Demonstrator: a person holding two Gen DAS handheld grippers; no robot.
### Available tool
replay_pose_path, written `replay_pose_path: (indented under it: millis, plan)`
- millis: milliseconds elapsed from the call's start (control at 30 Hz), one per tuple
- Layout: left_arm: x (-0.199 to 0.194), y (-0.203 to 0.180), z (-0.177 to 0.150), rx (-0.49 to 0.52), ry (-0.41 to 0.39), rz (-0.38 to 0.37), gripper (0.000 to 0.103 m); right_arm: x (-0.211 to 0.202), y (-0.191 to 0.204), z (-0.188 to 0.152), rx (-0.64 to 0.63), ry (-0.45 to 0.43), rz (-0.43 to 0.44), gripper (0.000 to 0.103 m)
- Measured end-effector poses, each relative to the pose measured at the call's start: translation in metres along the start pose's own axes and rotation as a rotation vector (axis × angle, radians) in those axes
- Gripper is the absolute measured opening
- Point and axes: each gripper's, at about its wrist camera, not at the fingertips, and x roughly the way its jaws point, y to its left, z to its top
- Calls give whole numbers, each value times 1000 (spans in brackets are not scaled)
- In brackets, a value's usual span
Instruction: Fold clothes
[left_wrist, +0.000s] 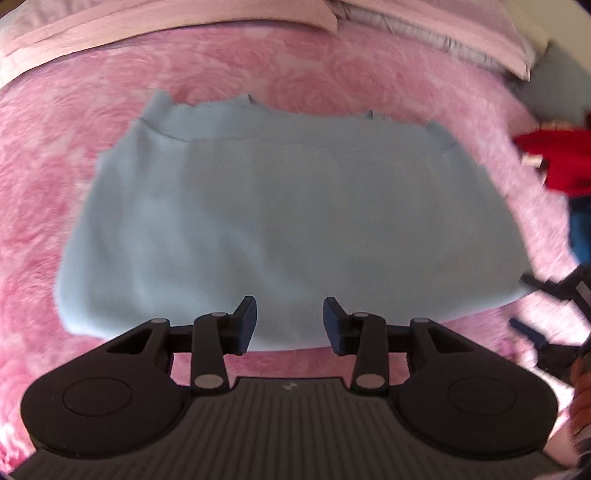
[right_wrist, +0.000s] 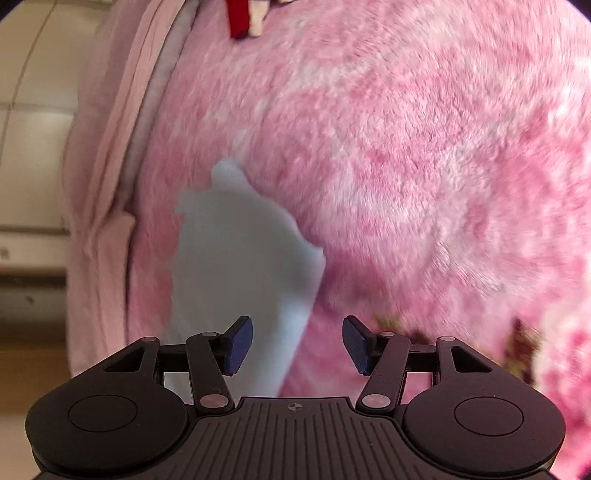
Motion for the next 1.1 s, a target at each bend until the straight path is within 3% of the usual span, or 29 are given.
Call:
replay_pose_path:
  millis: [67, 133, 567, 633, 667, 800, 900, 1100]
  plan:
    - [22, -4, -7, 22, 26, 31, 36, 6, -7, 3, 10, -23, 31, 58]
    - [23, -5, -12, 31, -26, 33, 36, 12, -13, 7, 11, -24, 54, 58]
    - [3, 66, 9, -185, -93, -7, 31, 23, -15, 1, -69, -65, 158, 57]
    - [3, 78, 9, -223, -90, -19, 22, 30, -13, 0, -65, -68, 153, 44]
    - [3, 84, 8, -241, -89, -25, 20, 34, -12, 1, -66, -68, 130, 32]
    - [2, 109, 7, -316, -82, -49, 20, 36, -6, -2, -112, -75, 74, 22]
    - [1, 128, 6, -373, -78, -67, 20, 38, 15, -4, -214, -75, -32, 17]
    - [-2, 164, 3, -471, -71, -111, 18, 55, 109, -42, -713, -98, -420, 11]
